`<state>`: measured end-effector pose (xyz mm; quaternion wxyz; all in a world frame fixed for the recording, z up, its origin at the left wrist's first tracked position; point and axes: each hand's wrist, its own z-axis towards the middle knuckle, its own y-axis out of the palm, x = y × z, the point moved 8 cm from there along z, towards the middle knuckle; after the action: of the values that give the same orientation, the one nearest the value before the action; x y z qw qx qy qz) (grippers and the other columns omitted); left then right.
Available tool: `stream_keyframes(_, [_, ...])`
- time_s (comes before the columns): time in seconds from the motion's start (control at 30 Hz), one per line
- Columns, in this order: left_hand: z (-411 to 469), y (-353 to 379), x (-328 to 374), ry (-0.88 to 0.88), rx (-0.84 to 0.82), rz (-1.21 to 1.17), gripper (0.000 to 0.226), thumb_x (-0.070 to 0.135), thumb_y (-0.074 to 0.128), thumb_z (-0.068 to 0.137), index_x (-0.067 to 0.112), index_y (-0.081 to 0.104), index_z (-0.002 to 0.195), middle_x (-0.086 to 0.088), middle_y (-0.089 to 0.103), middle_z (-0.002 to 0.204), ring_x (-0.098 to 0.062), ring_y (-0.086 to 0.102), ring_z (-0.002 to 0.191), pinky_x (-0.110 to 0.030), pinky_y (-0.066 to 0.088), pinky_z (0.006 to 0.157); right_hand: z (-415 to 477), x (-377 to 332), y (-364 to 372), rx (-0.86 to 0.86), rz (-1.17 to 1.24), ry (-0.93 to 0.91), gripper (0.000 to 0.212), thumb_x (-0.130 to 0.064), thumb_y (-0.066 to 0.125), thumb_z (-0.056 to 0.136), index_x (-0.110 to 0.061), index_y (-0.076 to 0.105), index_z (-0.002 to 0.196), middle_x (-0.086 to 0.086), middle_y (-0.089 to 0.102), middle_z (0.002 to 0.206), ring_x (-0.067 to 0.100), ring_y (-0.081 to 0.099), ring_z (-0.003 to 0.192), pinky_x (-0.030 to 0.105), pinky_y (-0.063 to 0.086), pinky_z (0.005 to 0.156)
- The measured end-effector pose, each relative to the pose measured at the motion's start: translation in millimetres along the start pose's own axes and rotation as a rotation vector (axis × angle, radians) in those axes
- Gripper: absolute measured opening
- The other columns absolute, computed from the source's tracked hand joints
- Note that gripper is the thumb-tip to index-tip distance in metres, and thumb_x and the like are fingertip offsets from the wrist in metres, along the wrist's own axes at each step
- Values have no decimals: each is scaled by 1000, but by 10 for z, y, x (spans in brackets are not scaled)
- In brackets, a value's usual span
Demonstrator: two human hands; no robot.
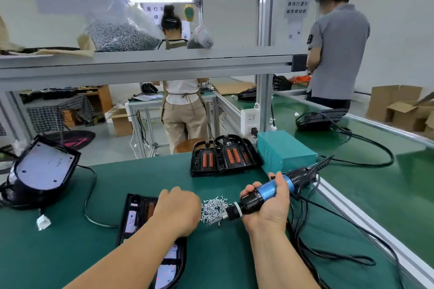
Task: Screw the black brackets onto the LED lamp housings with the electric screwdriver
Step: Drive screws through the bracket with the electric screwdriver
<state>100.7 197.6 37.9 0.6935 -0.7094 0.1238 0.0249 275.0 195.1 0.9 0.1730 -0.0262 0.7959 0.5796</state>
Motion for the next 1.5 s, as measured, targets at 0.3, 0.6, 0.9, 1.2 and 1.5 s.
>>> stream_keyframes(0.3, [-353, -152, -178, -103, 184, -1158, 18, 14, 58, 97, 20, 66, 81, 6, 65, 69, -7, 58, 61, -19, 48, 61, 27, -30, -6, -10, 123, 23, 23, -43, 66, 88, -22, 55, 86, 1, 54, 56, 15, 51, 43, 22, 46, 46])
stream_keyframes(0.6, [-532, 112, -111, -212, 145, -1716, 15, -3, 55, 97, 5, 67, 95, -1, 66, 69, -7, 58, 62, -16, 52, 57, 16, 2, -10, -6, 225, 69, 27, -47, 68, 84, -22, 57, 85, 1, 55, 58, 15, 51, 44, 22, 46, 47])
stream_keyframes(0.9, [-583, 78, 55, -20, 35, -1568, 17, -4, 48, 99, 10, 57, 103, 0, 61, 73, -8, 55, 65, -18, 47, 62, 22, 17, -14, -24, 210, 58, 26, -47, 66, 85, -23, 57, 89, 1, 54, 59, 14, 50, 44, 22, 44, 49])
stream_keyframes(1.2, [-582, 55, 82, 23, 43, -1577, 19, -3, 48, 100, 13, 56, 104, 9, 60, 67, -9, 54, 68, -19, 47, 65, 7, 27, 11, -49, 199, 69, 28, -48, 64, 86, -22, 55, 85, 1, 54, 58, 14, 50, 43, 20, 45, 47])
stream_keyframes(1.5, [-578, 71, 58, 13, 72, -1576, 18, -2, 47, 100, 14, 53, 106, 3, 59, 72, -12, 53, 71, -22, 47, 68, 15, 26, 11, -61, 194, 67, 26, -49, 64, 86, -24, 55, 86, 0, 53, 59, 14, 50, 43, 21, 44, 47])
